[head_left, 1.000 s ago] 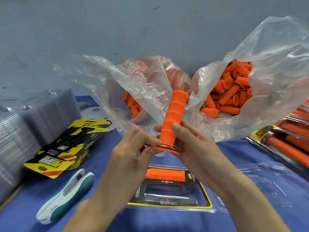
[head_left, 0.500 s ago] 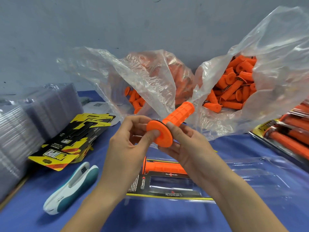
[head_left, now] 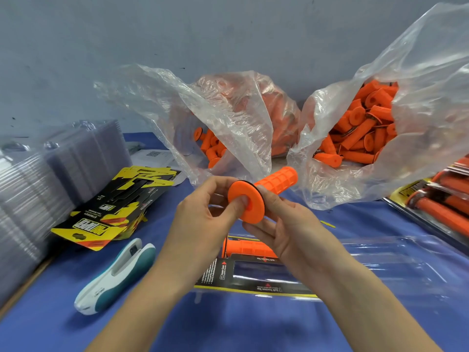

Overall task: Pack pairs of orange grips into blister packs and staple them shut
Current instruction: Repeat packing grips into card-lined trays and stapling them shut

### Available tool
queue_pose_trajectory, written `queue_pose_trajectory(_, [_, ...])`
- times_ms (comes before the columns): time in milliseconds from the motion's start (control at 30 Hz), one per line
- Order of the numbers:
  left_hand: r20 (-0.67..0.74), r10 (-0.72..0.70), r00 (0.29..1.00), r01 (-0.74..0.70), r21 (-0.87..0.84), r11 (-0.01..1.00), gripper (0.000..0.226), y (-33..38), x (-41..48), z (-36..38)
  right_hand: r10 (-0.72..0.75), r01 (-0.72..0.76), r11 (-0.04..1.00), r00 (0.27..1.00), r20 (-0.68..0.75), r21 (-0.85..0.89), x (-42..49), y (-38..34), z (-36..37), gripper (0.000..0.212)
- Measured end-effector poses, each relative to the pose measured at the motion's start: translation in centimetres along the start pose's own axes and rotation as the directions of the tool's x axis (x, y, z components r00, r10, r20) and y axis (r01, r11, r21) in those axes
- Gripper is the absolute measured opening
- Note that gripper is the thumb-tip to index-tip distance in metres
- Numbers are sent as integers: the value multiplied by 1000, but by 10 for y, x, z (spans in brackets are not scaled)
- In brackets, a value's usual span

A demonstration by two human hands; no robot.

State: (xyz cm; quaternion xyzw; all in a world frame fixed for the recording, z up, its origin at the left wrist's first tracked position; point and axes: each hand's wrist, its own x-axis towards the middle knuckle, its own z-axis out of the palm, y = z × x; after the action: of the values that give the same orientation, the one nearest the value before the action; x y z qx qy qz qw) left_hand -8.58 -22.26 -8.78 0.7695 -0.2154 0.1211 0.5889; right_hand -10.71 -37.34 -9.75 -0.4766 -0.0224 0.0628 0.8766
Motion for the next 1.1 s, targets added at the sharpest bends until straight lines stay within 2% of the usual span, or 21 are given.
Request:
queue_pose_trajectory(200, [94, 13, 995, -15, 16, 1000, 13, -2, 3, -7, -50, 49, 991, 999, -3, -122, -2, -8, -7, 53])
queue_pose_trajectory(400, [159, 22, 987, -13, -56, 998, 15, -2, 0, -8, -28, 29, 992, 1000, 10, -119, -8, -14, -16, 49])
queue_pose_trajectory(500, [16, -21, 1000, 23, -152, 988, 19, -5, -2, -3, -139, 141, 983, 990, 26, -119, -12, -16, -16, 49])
queue_pose_trajectory(567, [-60, -59, 996, 48, -173, 984, 9, -3, -5, 1, -229, 228, 970, 974, 7, -87, -14, -18, -16, 53])
queue_pose_trajectory(633, [-9, -54, 999, 53, -92, 994, 20, 2, -9, 6, -328, 325, 941, 945, -11, -98, -16, -19, -15, 44])
queue_pose_trajectory(700, [18, -51, 999, 52, -57, 997, 21, 7, -11, 10, -378, 371, 922, 925, -47, -109, -16, -18, -14, 36])
queue_pose_trajectory(800, [19, -59, 998, 61, -63, 996, 26, 11, -13, 15, -398, 385, 913, 914, -79, -135, -17, -13, -13, 24])
queue_pose_trajectory(867, [-19, -51, 999, 50, -26, 998, 20, 11, -13, 19, -394, 382, 911, 917, -55, -155, -18, -10, -11, 19])
queue_pose_trajectory(967, [-128, -10, 992, 13, 16, 1000, 10, 12, -15, 19, -385, 380, 914, 923, -9, -139, -19, -9, -11, 21])
queue_pose_trajectory(1100, [-177, 33, 984, -23, 59, 998, 14, 13, -16, 17, -355, 360, 917, 933, 63, -174, -19, -8, -14, 19])
